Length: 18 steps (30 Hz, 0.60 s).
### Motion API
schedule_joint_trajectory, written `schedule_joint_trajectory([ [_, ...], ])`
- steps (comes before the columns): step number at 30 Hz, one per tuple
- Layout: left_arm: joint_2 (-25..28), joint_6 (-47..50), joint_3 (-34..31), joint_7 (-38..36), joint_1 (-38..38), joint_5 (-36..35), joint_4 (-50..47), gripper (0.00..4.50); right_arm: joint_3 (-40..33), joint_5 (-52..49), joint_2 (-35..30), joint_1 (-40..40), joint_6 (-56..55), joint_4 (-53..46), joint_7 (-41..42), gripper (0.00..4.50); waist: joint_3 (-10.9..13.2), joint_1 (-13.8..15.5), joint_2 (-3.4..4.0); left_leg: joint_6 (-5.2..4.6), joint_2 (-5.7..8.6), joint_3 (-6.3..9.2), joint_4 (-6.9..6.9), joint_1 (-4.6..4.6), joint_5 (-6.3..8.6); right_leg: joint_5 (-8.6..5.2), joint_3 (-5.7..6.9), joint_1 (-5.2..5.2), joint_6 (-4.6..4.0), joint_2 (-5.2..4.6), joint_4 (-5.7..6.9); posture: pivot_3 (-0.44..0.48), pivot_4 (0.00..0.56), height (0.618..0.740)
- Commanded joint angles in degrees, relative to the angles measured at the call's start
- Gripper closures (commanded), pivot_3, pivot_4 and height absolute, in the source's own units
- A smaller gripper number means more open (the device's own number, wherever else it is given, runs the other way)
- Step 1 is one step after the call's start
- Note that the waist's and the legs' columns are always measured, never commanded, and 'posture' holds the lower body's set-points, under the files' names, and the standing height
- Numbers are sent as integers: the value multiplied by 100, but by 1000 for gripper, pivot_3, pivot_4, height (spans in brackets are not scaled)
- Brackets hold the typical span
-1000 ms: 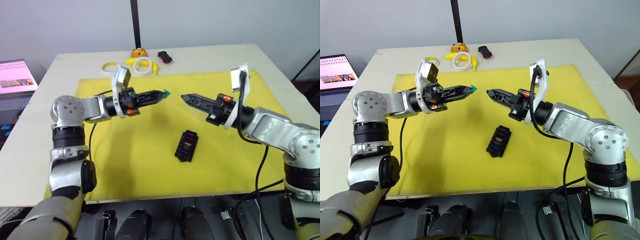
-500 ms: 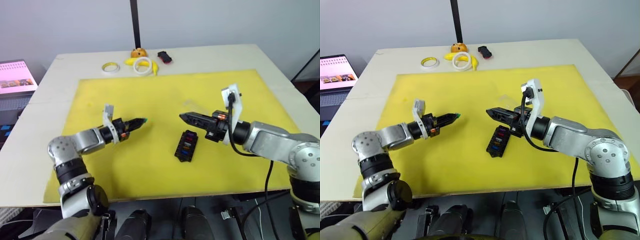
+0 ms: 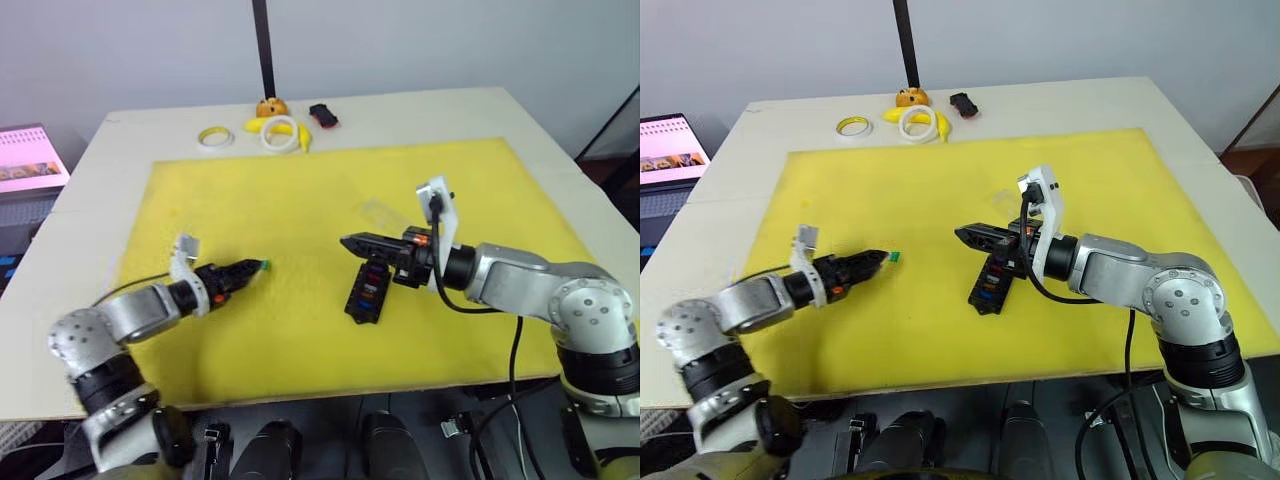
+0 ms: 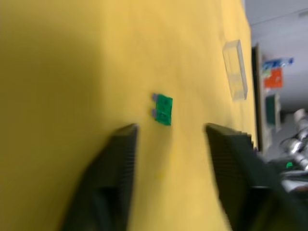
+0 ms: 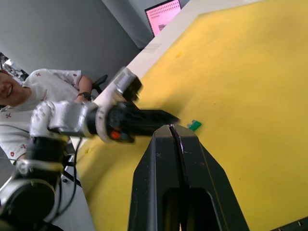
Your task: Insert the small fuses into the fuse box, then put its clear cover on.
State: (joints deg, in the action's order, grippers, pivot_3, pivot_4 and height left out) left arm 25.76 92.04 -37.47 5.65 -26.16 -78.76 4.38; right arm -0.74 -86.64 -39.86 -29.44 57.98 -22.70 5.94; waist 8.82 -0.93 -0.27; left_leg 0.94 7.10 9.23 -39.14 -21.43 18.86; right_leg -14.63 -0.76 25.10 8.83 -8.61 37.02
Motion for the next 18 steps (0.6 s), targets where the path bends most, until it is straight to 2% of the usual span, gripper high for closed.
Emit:
schedule_joint_trajectory([
  [1, 1222, 46, 921, -1426, -93, -121, -156, 173, -135, 165, -50, -34, -23, -237, 373, 4500, 0, 6, 0, 0, 4, -5, 2, -1, 0, 0, -8, 5, 0, -3, 2, 0, 150, 740],
  [3, 2032, -477, 1851, -2882, -107, 577, -623, 76, -141, 355, -127, 3, -20, -360, 626, 4500, 0, 54, 0, -1, 13, -4, 1, -6, 0, 0, -9, 7, 0, -8, 3, 0, 150, 740],
  [5, 2742, -1880, 2982, -4583, -100, 1719, -934, 76, -130, 533, -189, 77, -23, -490, 840, 4500, 0, 91, 0, -2, 20, 1, 1, -6, 1, 0, -10, 0, 0, -11, -7, 0, 150, 740],
  [7, 3030, -3642, 3976, -5959, -331, 3033, -756, 76, -76, 841, -274, 187, -93, -719, 1113, 4500, -1, 128, 10, -2, 16, -6, 5, -3, 1, 0, -10, -9, -1, -9, -32, 0, 150, 740],
  [8, 3035, -4151, 4242, -6372, -462, 3408, -561, 76, -43, 990, -303, 221, -124, -804, 1236, 4500, -1, 153, 10, -1, 12, -5, 9, 1, 1, 0, -9, -19, -1, -4, -44, 0, 150, 740],
  [9, 2986, -5014, 4567, -6893, -568, 3942, -333, 27, 22, 1227, -352, 277, -191, -949, 1404, 4250, 0, 160, 11, 0, 4, -9, 9, 0, 0, 1, -4, -22, 0, 0, -60, 0, 150, 740],
  [11, 2830, -6532, 5065, -7594, -748, 4878, 152, 0, 115, 1628, -400, 348, -331, -1142, 1671, 3680, 0, 157, 10, 0, -2, -11, 11, -2, 0, 6, 0, -25, -6, 3, -71, 0, 150, 740],
  [13, 2603, -7631, 5398, -7994, -952, 5580, 675, 0, 189, 1976, -437, 381, -457, -1264, 1872, 2718, 0, 145, 10, -2, -3, -14, 16, -3, 1, 7, 1, -26, -5, 2, -81, 0, 150, 740],
  [18, 1867, -9022, 5611, -8335, -1510, 6450, 1931, 0, 335, 2891, -615, 438, -703, -1446, 2207, 195, 4, 152, 3, -8, -1, -10, 9, -12, 4, 9, 8, -26, 0, -1, -85, 0, 150, 740],
])
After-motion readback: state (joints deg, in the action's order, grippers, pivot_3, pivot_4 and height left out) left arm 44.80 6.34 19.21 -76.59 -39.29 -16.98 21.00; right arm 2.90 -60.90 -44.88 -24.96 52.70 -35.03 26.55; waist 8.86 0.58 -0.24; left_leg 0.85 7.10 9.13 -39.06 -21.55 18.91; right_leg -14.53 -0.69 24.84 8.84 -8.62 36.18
